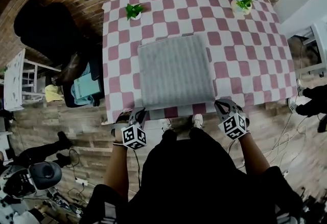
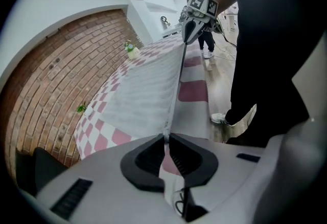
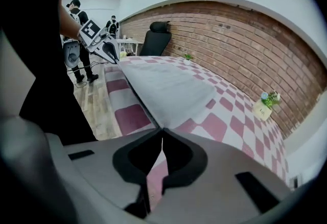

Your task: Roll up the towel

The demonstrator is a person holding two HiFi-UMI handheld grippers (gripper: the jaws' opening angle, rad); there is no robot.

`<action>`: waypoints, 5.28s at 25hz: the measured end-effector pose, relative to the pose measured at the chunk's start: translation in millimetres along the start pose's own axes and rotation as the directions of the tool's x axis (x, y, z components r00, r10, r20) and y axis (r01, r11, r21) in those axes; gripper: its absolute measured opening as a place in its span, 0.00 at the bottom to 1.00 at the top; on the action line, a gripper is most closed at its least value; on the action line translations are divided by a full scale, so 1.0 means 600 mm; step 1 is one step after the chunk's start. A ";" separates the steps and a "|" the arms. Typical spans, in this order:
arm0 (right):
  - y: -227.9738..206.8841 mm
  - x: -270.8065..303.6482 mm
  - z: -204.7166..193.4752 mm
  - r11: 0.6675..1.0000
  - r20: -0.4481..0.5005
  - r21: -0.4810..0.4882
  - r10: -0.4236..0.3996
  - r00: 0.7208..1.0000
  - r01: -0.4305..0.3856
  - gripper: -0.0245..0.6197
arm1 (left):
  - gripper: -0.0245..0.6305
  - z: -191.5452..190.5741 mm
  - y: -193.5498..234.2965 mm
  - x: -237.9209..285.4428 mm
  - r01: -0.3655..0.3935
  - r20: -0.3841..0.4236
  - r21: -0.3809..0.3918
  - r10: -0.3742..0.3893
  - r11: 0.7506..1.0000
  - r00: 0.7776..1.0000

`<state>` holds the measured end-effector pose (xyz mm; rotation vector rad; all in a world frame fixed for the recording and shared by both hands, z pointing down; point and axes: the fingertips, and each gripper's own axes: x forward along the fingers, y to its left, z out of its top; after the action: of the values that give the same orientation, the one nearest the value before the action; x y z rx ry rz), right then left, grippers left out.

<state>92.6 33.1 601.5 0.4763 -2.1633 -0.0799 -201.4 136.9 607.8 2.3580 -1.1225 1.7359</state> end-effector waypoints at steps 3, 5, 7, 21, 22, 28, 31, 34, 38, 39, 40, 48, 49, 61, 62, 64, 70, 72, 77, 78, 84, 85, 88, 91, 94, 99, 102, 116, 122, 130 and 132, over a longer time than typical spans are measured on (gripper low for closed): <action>0.026 -0.012 -0.026 0.999 -0.012 0.021 0.033 0.999 -0.032 0.05 | 0.08 -0.003 -0.045 -0.008 0.032 0.001 -0.007 -0.032 0.999 0.999; 0.040 -0.025 -0.038 0.998 -0.002 0.032 0.048 0.999 -0.048 0.05 | 0.08 -0.002 -0.065 -0.014 0.043 0.009 -0.028 -0.042 0.999 0.999; 0.051 -0.033 -0.038 0.998 0.029 0.030 0.054 0.998 -0.055 0.05 | 0.09 -0.003 -0.072 -0.021 0.039 0.019 -0.065 -0.038 0.997 0.999; -0.045 -0.038 0.067 0.993 0.247 0.111 -0.062 0.967 0.036 0.05 | 0.09 0.022 0.049 -0.038 -0.161 0.030 -0.185 0.169 0.970 0.985; -0.057 -0.034 0.079 0.993 0.262 0.112 -0.073 0.962 0.045 0.05 | 0.09 0.023 0.064 -0.033 -0.175 0.022 -0.180 0.181 0.968 0.983; -0.125 -0.004 0.126 0.994 0.281 0.040 -0.109 0.954 0.101 0.05 | 0.09 0.036 0.152 -0.015 -0.224 0.020 -0.187 0.232 0.956 0.972; -0.159 0.013 0.139 0.994 0.275 0.007 -0.109 0.955 0.111 0.05 | 0.09 0.044 0.191 -0.003 -0.234 0.019 -0.191 0.242 0.953 0.970; -0.190 0.034 0.153 0.994 0.278 -0.013 -0.100 0.955 0.108 0.05 | 0.09 0.052 0.228 0.015 -0.235 0.012 -0.186 0.241 0.954 0.970; -0.234 0.070 0.167 0.994 0.267 -0.018 -0.098 0.959 0.106 0.05 | 0.09 0.058 0.283 0.049 -0.242 -0.001 -0.166 0.246 0.956 0.969; -0.245 0.083 0.173 0.995 0.269 -0.019 -0.094 0.959 0.102 0.05 | 0.09 0.058 0.298 0.060 -0.242 -0.006 -0.164 0.245 0.956 0.970; -0.258 0.095 0.179 0.995 0.264 -0.018 -0.093 0.960 0.101 0.05 | 0.09 0.057 0.312 0.072 -0.239 -0.012 -0.164 0.240 0.957 0.971; -0.344 0.196 0.209 0.997 0.194 0.011 -0.078 0.978 0.077 0.05 | 0.09 0.041 0.375 0.156 -0.186 -0.052 -0.199 0.179 0.962 0.982; -0.353 0.206 0.212 0.997 0.185 0.017 -0.077 0.980 0.075 0.05 | 0.09 0.039 0.382 0.164 -0.186 -0.053 -0.201 0.179 0.962 0.983; -0.381 0.219 0.192 0.958 0.222 0.273 -0.150 0.964 0.086 0.18 | 0.38 0.013 0.408 0.152 -0.250 -0.022 -0.491 0.274 0.835 0.961; -0.377 0.207 0.190 0.957 0.233 0.277 -0.151 0.961 0.084 0.18 | 0.37 0.014 0.400 0.143 -0.236 -0.007 -0.517 0.272 0.823 0.962; -0.364 0.182 0.188 0.957 0.255 0.282 -0.143 0.956 0.067 0.18 | 0.37 0.014 0.379 0.128 -0.206 0.020 -0.561 0.262 0.802 0.965; -0.303 0.143 0.160 0.964 0.263 0.265 -0.055 0.963 -0.017 0.19 | 0.37 0.007 0.295 0.110 -0.142 0.028 -0.617 0.202 0.774 0.979; -0.281 0.142 0.146 0.967 0.246 0.252 -0.023 0.969 -0.041 0.20 | 0.36 0.003 0.270 0.104 -0.138 0.018 -0.637 0.194 0.758 0.981; -0.222 0.160 0.113 0.968 0.177 0.220 0.085 0.981 -0.124 0.26 | 0.36 -0.002 0.232 0.086 -0.137 0.022 -0.674 0.205 0.726 0.979; -0.213 0.165 0.105 0.967 0.160 0.215 0.101 0.982 -0.134 0.28 | 0.36 -0.003 0.224 0.084 -0.129 0.031 -0.685 0.205 0.717 0.978; -0.191 0.182 0.078 0.971 0.123 0.200 0.112 0.986 -0.135 0.29 | 0.38 -0.004 0.163 0.096 -0.064 0.042 -0.678 0.126 0.732 0.991; -0.190 0.181 0.078 0.972 0.123 0.196 0.106 0.987 -0.129 0.29 | 0.38 -0.002 0.154 0.102 -0.056 0.037 -0.666 0.108 0.744 0.993; -0.186 0.172 0.074 0.973 0.103 0.195 0.101 0.990 -0.120 0.29 | 0.35 -0.002 0.147 0.119 -0.049 0.017 -0.650 0.080 0.758 0.997; -0.176 0.168 0.066 0.969 0.092 0.213 0.110 0.990 -0.128 0.29 | 0.33 -0.010 0.148 0.127 -0.018 0.033 -0.721 0.061 0.693 0.998; -0.173 0.176 0.055 0.967 0.074 0.224 0.104 0.992 -0.118 0.28 | 0.18 -0.016 0.160 0.124 -0.032 0.039 -0.750 0.092 0.660 0.995; -0.180 0.179 0.051 0.961 0.080 0.265 0.056 0.995 -0.075 0.15 | 0.21 -0.010 0.161 0.135 -0.008 0.053 -0.731 0.069 0.682 0.996; -0.178 0.181 0.054 0.966 0.087 0.251 0.041 0.995 -0.062 0.09 | 0.13 -0.014 0.161 0.135 -0.028 0.040 -0.721 0.082 0.692 0.996; -0.094 0.123 0.041 0.957 0.053 0.285 0.042 0.998 -0.055 0.08 | 0.11 -0.003 0.246 0.157 -0.119 -0.023 -0.569 0.129 0.814 0.991; -0.025 0.109 0.048 0.941 0.068 0.334 0.041 0.997 -0.061 0.08 | 0.11 0.008 0.299 0.190 -0.119 -0.002 -0.499 0.136 0.858 0.991; 0.063 0.113 0.103 0.927 0.101 0.369 0.033 0.994 -0.069 0.08 | 0.12 0.052 0.385 0.239 -0.113 0.062 -0.410 0.151 0.905 0.987; 0.081 0.121 0.124 0.933 0.122 0.350 0.042 0.992 -0.083 0.08 | 0.12 0.064 0.405 0.254 -0.101 0.080 -0.390 0.142 0.915 0.987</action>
<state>-19.2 42.8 623.6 0.6186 -2.3107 0.3333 -281.0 -140.7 625.0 2.1961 -1.4965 1.2757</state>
